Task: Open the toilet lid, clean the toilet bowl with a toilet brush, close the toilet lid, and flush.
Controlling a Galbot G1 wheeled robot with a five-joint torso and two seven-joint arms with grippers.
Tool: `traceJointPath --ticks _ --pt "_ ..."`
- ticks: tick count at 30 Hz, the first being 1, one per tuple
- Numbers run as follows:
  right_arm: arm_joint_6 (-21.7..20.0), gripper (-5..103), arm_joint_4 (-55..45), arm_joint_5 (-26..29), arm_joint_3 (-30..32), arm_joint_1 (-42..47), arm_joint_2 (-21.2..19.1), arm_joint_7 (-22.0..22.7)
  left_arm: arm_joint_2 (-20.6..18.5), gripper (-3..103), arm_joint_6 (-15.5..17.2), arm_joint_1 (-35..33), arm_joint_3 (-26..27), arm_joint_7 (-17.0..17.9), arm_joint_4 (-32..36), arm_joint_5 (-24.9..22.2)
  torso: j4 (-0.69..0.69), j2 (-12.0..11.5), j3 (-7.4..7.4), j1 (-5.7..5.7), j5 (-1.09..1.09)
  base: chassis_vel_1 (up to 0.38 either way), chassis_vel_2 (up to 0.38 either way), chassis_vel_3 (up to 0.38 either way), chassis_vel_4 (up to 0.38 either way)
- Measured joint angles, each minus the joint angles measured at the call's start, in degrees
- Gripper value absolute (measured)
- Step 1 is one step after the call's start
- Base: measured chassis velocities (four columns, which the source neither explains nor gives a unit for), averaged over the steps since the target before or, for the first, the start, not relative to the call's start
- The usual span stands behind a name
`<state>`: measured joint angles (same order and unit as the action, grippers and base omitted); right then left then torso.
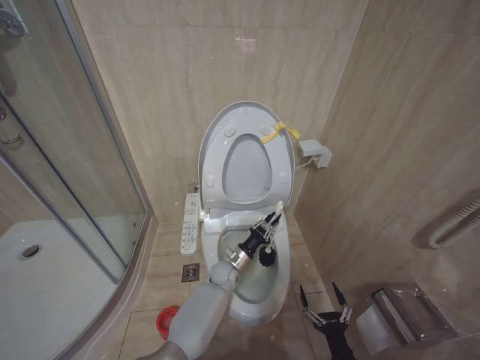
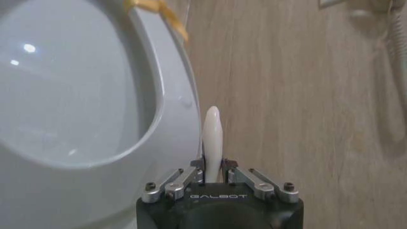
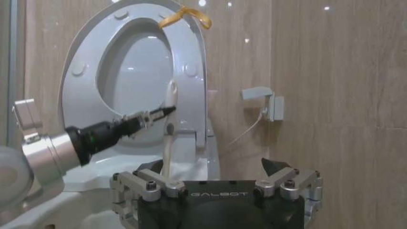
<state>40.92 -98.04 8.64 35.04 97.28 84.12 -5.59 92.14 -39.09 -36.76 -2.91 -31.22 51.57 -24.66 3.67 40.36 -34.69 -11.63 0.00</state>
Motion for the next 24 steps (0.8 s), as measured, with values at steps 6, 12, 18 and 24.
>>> traceJointPath --ticks 6,12,18,24 --pt "0.0 100 -0.1 -0.4 0.0 -0.1 0.5 0.0 0.0 18 0.1 -0.5 -0.4 -0.1 -1.9 -0.1 -0.01 0.0 0.0 0.0 0.0 0.0 0.0 0.0 0.0" --pt "0.0 100 -0.1 -0.6 0.1 0.0 0.6 0.0 0.0 18 0.6 -0.9 -1.6 -0.1 0.2 -0.4 0.0 0.0 0.0 0.0 0.0 0.0 0.0 0.0 0.0" --pt "0.0 100 -0.2 -0.6 0.3 0.2 0.4 0.0 0.0 18 1.6 -0.7 -2.4 0.3 4.2 -1.5 0.01 0.0 0.0 0.0 0.0 0.0 0.0 0.0 0.0" --pt "0.0 100 -0.1 -0.6 0.3 0.1 0.3 0.0 0.0 18 1.2 -0.5 -2.3 0.1 0.5 -1.1 0.0 0.0 0.0 0.0 0.0 0.0 0.0 0.0 0.0"
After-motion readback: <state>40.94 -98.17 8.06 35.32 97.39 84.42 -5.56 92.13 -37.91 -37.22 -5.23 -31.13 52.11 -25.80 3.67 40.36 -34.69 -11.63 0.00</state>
